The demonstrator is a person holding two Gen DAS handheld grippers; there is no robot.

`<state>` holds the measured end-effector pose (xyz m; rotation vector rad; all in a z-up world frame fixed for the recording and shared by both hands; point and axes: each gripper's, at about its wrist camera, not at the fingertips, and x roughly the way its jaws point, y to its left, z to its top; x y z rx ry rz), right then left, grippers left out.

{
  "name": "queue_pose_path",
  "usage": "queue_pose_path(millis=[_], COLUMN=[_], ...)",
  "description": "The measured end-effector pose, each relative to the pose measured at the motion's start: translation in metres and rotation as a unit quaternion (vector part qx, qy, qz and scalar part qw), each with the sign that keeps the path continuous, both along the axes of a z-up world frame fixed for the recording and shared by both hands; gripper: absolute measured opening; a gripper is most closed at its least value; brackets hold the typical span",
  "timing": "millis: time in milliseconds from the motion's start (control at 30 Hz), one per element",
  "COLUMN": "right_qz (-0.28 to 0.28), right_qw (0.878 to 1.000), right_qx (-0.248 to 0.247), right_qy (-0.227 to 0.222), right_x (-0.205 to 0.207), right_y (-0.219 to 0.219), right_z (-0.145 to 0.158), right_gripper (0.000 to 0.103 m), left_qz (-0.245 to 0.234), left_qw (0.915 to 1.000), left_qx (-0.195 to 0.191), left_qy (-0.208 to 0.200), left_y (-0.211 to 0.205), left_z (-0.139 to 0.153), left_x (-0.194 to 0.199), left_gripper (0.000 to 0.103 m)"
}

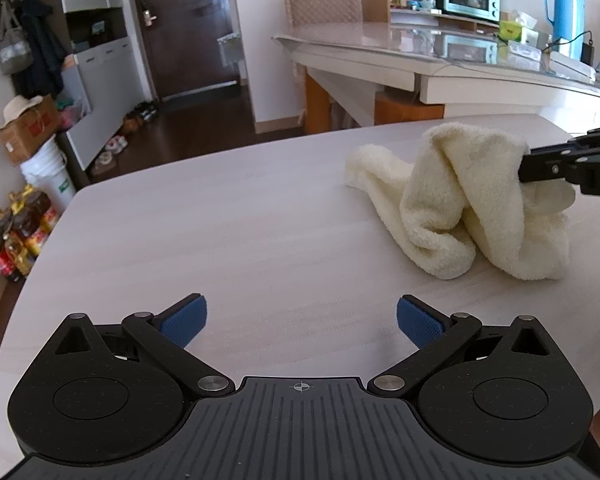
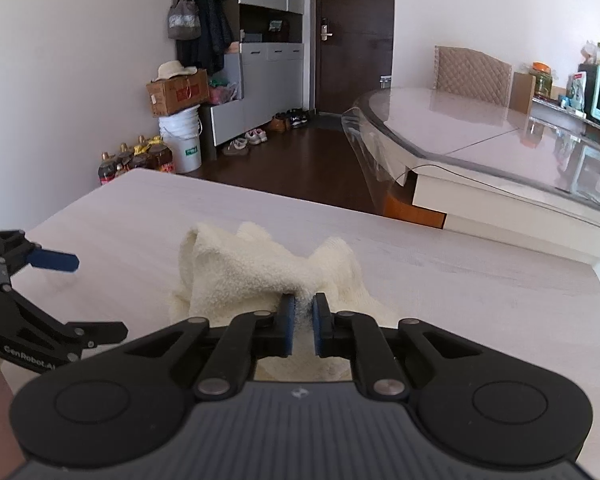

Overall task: Fold towel
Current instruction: 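Close the right gripper on the towel edge and lift it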

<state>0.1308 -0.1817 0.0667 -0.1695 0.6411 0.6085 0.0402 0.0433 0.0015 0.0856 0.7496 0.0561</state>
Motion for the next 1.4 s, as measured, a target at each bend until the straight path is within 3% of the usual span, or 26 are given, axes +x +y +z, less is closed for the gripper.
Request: queue_pose_path(millis=[500,1400], right_qz=[0.018,0.019], right_qw=[0.999,0.999], right_qx=[-0.041,-0.042], right_qy=[-0.006,-0.005], right_x=[-0.006,-0.017], right_y=[0.028,0.033], right_z=[0.001,0.002], right_gripper=[0.011,0.011], left_qz=[0.005,0.005], left_qw=[1.0000,0.9998], left_qx=[-0.006,0.005], left_qy=[0.000,0.019], left_y=[0.009,0.013], left_z=[-0.002,-0.006], left_x=[-0.007,-0.011], left_gripper=[0.103,0.103])
